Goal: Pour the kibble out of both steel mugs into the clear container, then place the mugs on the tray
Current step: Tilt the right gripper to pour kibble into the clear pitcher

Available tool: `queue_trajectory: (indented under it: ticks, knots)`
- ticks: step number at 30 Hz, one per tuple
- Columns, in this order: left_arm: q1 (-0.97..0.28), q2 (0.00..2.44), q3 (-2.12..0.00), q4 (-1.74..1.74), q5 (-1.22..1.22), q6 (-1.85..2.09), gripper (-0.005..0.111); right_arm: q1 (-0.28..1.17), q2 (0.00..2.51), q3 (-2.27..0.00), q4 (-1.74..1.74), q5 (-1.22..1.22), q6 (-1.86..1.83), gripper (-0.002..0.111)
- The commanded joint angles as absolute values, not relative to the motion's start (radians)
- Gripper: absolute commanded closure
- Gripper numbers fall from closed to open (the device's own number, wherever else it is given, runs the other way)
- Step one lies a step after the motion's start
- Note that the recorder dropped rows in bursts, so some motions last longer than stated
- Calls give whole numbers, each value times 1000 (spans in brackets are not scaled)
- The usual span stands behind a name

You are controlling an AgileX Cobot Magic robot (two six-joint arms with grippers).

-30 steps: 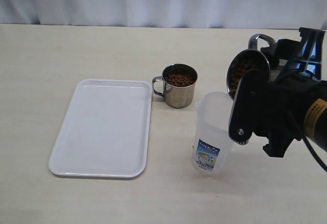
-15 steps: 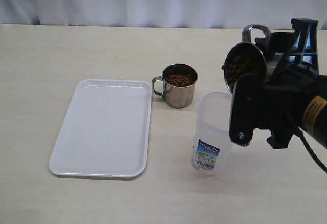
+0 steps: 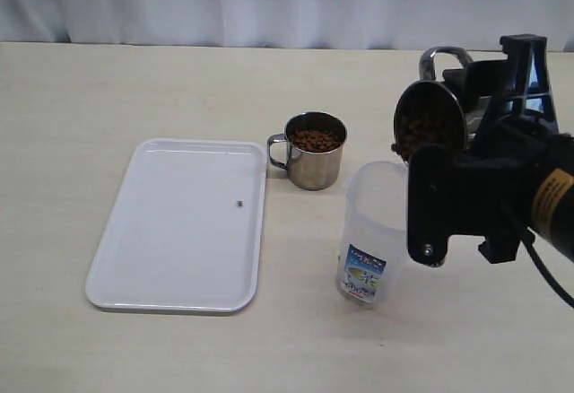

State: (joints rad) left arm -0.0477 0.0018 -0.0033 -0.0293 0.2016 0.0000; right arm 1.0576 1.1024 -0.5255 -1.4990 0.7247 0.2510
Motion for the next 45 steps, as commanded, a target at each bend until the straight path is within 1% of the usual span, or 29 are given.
queue_trajectory:
  ticks: [1, 16, 45]
  knots:
    - [-47, 0, 0, -26, 195, 0, 107, 1060, 1101, -529, -1469, 730, 159, 104]
    - [-47, 0, 0, -26, 195, 0, 107, 1060, 1101, -529, -1467, 730, 38, 104]
    - [-47, 0, 0, -26, 195, 0, 107, 1060, 1101, -529, -1556, 706, -22, 104]
